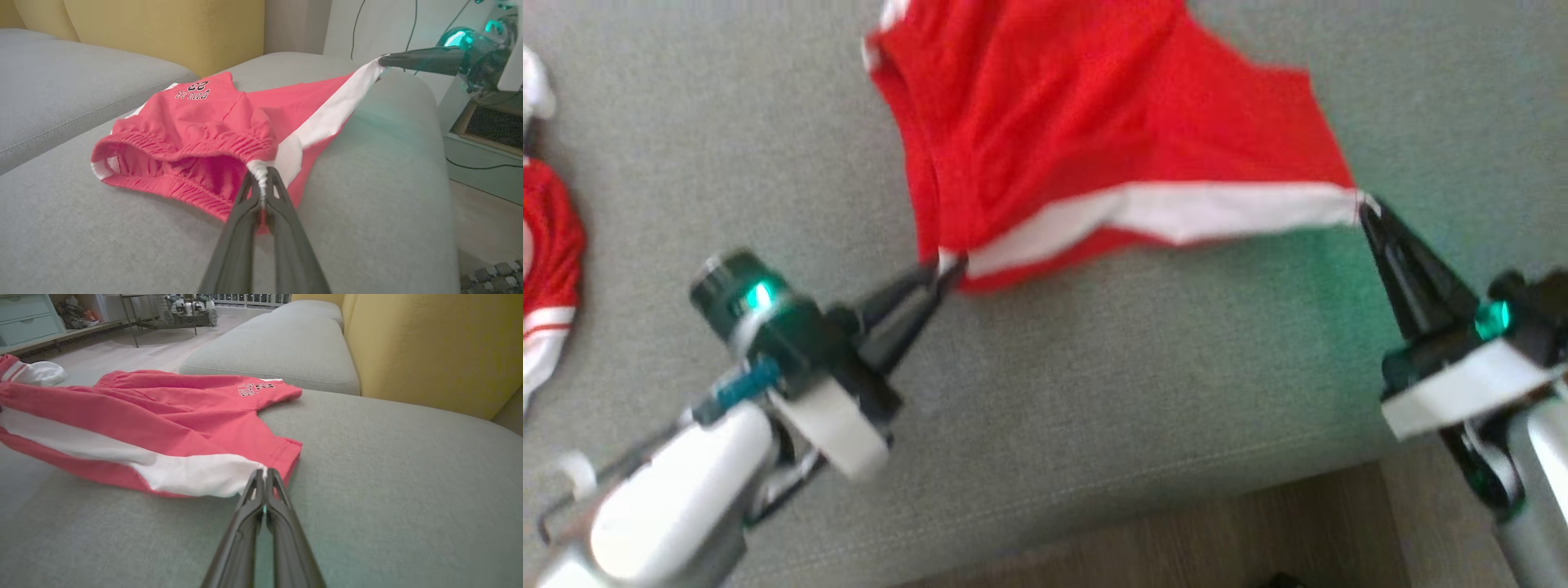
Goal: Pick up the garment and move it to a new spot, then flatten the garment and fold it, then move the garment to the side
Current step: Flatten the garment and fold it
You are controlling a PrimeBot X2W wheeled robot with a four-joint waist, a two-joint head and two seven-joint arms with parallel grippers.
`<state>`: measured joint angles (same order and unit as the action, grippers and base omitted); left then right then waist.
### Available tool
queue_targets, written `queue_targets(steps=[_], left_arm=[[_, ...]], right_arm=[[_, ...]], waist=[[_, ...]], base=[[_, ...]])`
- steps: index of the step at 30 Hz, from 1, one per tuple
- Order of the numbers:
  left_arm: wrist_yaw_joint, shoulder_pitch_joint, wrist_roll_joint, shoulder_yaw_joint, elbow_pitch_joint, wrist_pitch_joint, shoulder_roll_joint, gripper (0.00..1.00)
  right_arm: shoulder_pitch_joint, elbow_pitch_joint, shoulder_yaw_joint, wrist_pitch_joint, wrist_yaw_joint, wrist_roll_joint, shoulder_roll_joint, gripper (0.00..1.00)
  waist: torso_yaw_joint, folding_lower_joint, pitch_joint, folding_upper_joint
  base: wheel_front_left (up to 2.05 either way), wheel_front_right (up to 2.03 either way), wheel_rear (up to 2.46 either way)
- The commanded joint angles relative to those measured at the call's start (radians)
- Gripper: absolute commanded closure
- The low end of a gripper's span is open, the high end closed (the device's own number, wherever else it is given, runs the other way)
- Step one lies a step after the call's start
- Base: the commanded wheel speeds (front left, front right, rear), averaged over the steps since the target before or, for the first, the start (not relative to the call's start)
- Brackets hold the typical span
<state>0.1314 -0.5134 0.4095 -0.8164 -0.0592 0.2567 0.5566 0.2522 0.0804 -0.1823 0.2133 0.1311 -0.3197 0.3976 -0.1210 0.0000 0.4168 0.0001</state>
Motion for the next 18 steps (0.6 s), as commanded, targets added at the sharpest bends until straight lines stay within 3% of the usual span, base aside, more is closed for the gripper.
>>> queue_targets(steps=[1,12,18], left_arm=[[-0.001,0.027,-0.02,0.046,0.043,0.005,0.042,1.0],[-0.001,0.33,-0.036,0.21,0.22,0.005,0.041,1.0],[-0.001,0.317,0.056,0.229,0.261,0.005,-0.049,1.0]], right_arm=[[-0.043,-0.05,-0.007,-0.008,0.0,-0.016,0.04,1.0],[-0.303,-0.251,0.165,-0.024,0.0,-0.112,0.06,1.0],[-0.264,-0.255,0.237,-0.05,0.0,-0.069,0.007,1.0]], waist=[[0.001,0.0,-0.043,-0.0001],[0.046,0.0,-0.13,-0.0001],[0.093,0.0,-0.127,-0.0001]], base=[[0.0,0.0,0.0],[0.0,0.0,0.0],[0.0,0.0,0.0]])
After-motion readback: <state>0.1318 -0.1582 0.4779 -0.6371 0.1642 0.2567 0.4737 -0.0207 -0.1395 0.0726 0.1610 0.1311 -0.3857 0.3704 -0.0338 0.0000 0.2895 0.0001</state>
